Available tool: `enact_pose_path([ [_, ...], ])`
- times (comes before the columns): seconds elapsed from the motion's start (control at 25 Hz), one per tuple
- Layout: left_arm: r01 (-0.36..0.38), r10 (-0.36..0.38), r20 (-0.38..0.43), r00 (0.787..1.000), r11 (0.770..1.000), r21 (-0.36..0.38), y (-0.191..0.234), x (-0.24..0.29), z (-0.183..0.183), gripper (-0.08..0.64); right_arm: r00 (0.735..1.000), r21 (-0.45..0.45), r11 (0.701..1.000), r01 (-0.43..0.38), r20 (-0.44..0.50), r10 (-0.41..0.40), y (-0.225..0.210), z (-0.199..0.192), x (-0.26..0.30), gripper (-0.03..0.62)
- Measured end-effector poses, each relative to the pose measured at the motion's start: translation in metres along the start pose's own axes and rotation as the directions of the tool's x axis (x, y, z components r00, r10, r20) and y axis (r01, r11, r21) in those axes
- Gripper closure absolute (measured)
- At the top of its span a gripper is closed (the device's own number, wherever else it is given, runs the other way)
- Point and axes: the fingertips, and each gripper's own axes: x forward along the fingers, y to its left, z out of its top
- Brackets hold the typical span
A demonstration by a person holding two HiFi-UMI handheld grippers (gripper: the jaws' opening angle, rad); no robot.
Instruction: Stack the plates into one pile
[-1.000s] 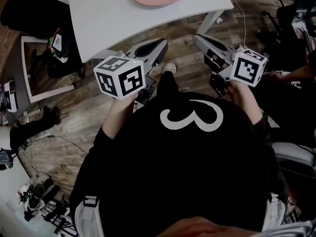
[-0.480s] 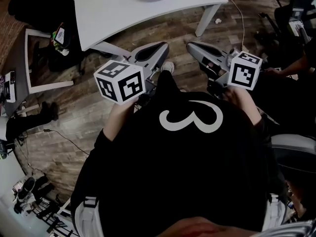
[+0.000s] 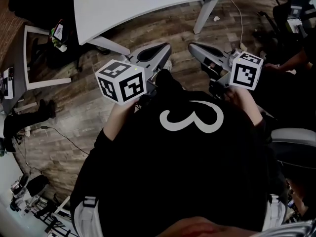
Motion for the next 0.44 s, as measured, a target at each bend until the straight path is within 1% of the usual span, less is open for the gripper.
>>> enact_pose_path([
  [0.24, 0.012, -0.012, -0.016, 1.000, 1.000, -0.005, -0.002, 0.006, -0.010, 0.543, 1.000, 0.009, 1.000, 0.027, -0.008, -0.027, -0.009, -0.010, -0.007, 0.569],
  [0.44, 0.016, -0.016, -0.013, 1.000, 1.000, 0.000, -0.003, 0.009, -0.015, 0.543, 0.999, 0.017, 0.999, 0.030, -0.040, -0.029, -0.015, -0.024, -0.002, 0.569],
])
